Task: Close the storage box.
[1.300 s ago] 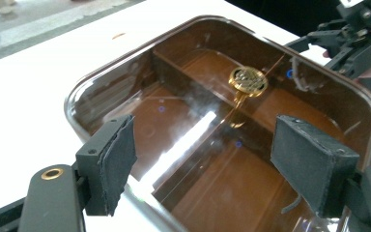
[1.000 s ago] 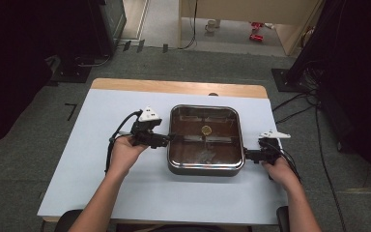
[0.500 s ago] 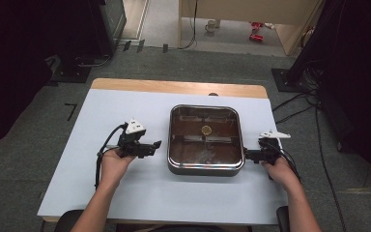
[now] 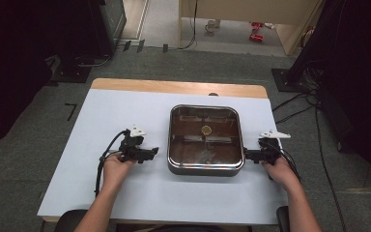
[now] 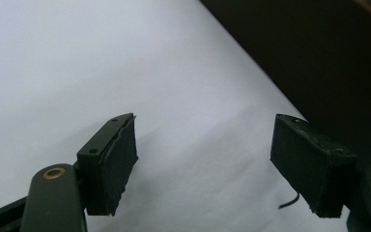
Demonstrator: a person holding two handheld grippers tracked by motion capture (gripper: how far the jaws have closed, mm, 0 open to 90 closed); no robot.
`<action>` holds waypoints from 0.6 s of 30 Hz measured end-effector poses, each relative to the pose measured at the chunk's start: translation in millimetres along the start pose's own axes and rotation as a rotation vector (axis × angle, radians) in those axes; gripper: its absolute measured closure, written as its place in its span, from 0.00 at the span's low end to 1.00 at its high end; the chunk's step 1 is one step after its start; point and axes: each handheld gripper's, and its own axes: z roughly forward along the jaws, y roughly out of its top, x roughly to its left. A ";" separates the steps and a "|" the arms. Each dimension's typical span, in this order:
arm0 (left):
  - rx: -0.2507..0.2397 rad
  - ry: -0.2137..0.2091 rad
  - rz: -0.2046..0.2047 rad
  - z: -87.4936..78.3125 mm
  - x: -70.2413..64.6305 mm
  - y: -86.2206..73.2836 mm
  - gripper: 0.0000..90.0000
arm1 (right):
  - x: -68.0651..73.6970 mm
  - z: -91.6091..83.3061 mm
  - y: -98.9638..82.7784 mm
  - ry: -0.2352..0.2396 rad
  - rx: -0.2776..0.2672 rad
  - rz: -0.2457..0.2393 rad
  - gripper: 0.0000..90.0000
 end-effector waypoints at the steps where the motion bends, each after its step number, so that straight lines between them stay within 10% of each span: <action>1: 0.006 0.002 -0.002 0.7 -0.8 -0.6 0.27 | 0.0 0.0 0.0 0.000 0.000 0.000 0.08; 18: -0.062 0.115 0.050 7.9 -18.3 -15.7 0.19 | 0.1 0.0 -0.1 0.000 0.000 0.000 0.08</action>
